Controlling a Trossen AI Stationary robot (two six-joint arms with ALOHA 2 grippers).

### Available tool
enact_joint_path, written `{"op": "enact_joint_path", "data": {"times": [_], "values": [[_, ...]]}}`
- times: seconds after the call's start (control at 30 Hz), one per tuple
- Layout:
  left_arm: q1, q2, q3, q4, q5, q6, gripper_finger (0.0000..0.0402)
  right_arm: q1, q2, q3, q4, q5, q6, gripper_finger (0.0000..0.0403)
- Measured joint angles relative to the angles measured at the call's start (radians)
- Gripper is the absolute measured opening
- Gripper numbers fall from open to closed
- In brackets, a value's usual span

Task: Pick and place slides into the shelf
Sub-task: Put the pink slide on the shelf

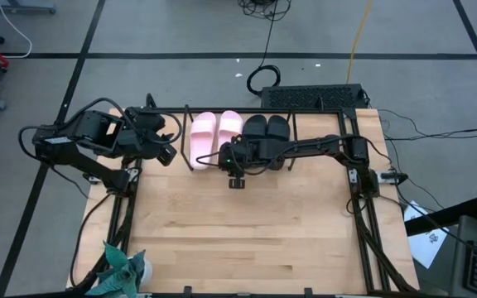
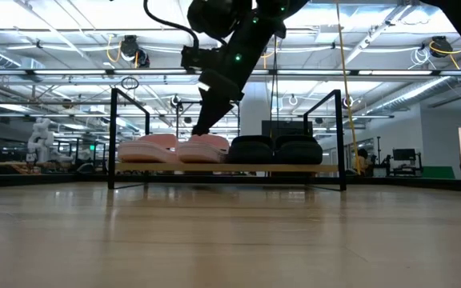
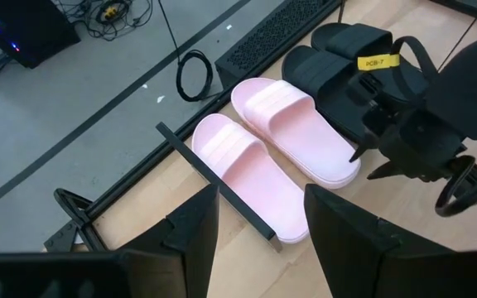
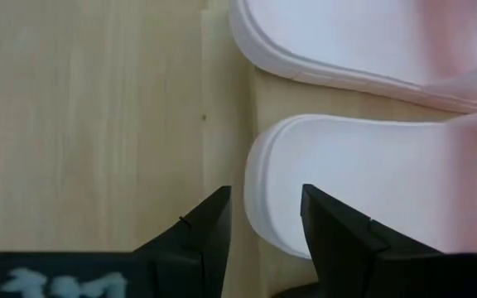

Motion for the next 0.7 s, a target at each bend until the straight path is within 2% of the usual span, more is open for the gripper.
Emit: {"op": "enact_joint_path", "data": {"times": [0.33,0.7], "values": [[0.000,0.000,0.000,0.000,0.000,-0.001,0.0182,-0.022,0.008,0.000,-0.017,-0.025,0.010,0.0137],[0.001,0.000,0.000,0.001,-0.004,-0.001,0.0182,-0.023,0.008,-0.065,0.017,-0.025,0.005,0.0137]]}}
